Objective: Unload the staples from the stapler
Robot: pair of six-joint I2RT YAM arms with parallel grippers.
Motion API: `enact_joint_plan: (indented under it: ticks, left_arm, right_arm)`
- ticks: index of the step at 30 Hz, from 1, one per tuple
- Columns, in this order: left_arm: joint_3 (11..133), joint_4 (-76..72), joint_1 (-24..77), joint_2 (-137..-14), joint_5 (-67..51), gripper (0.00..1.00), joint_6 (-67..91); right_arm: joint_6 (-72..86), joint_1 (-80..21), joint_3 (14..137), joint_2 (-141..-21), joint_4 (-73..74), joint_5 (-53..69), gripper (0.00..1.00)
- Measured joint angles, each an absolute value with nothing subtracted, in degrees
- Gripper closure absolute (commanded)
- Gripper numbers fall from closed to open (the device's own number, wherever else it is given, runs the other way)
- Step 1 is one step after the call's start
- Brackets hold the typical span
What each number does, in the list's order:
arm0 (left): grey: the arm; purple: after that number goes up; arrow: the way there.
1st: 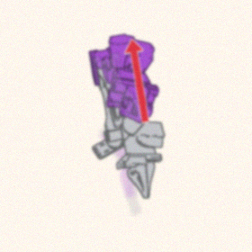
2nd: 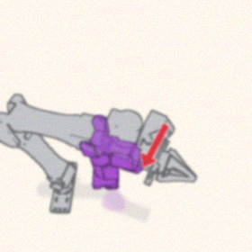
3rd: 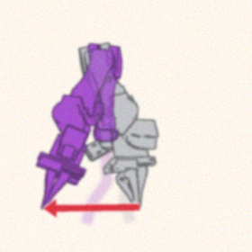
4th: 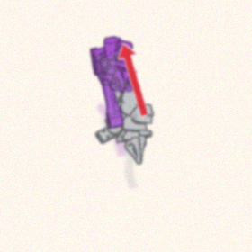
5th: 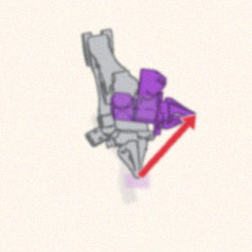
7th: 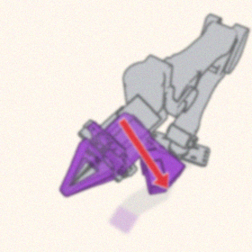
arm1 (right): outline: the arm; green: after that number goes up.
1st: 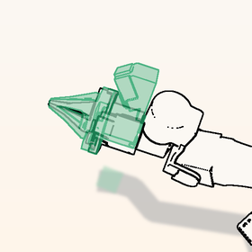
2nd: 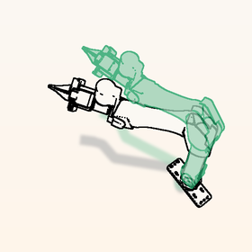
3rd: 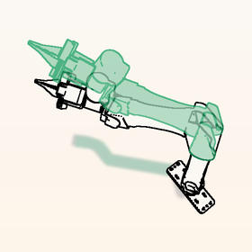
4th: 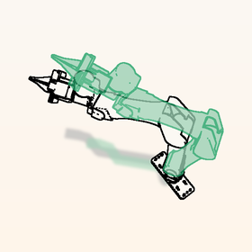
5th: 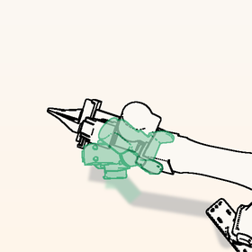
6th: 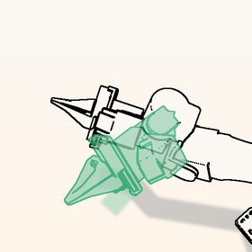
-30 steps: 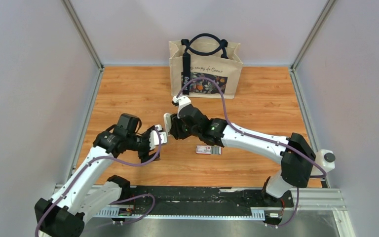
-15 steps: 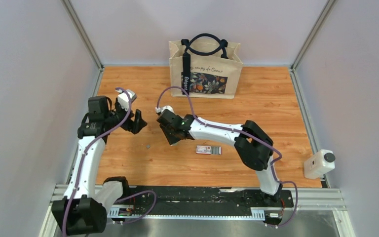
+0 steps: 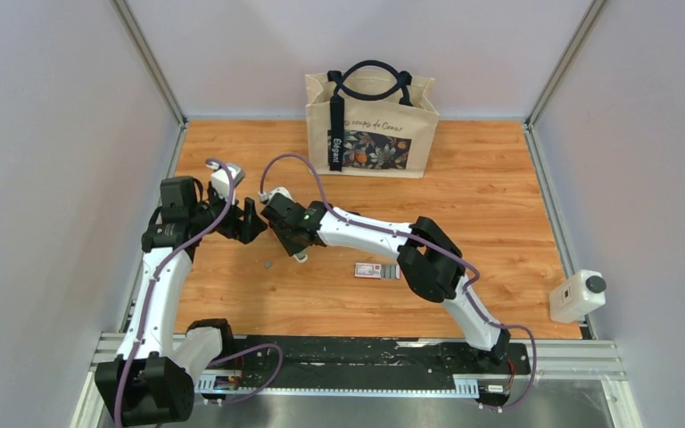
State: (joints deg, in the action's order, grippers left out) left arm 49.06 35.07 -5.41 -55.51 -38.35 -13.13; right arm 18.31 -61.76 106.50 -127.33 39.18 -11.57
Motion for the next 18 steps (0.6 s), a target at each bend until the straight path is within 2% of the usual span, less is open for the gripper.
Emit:
enact_joint_plan:
  ticks: [1, 3, 6, 7, 9, 10, 11, 18]
  left_arm:
    - [49.1, 35.2, -5.5, -55.5, -38.2, 0.13, -13.0]
    - [49.1, 35.5, -5.5, -55.5, -37.7, 0.13, -12.9]
    - [49.1, 35.5, -5.6, -55.4, -36.6, 0.13, -13.0]
    - [49.1, 35.6, -5.7, -55.3, -36.3, 0.13, -13.0]
    - [49.1, 35.7, -5.7, -55.1, -35.8, 0.13, -13.0]
    - [49.1, 35.9, -5.7, -55.0, -35.6, 0.13, -13.1]
    - [49.1, 36.0, -5.7, -55.0, -35.5, 0.13, -13.1]
    - [49.1, 37.0, -5.7, -55.2, -34.9, 0.13, -13.7]
  right_arm:
    - [18.3, -61.7, 107.1, -127.9, 39.2, -11.6, 0.77]
    - [18.3, -61.8, 108.0, -128.8, 39.7, -11.5, 0.69]
    - [18.5, -61.7, 108.7, -129.1, 39.8, -11.0, 0.46]
    - [18.9, -61.6, 108.9, -129.2, 39.6, -10.5, 0.24]
    - [19.8, -61.3, 109.1, -129.3, 39.3, -9.1, 0.14]
    - [19.7, -61.1, 109.1, -129.3, 39.3, -8.5, 0.04]
    - [19.7, -60.9, 109.1, -129.3, 39.3, -8.3, 0.00]
    - [17.4, -56.8, 102.2, -122.1, 38.8, -6.5, 0.00]
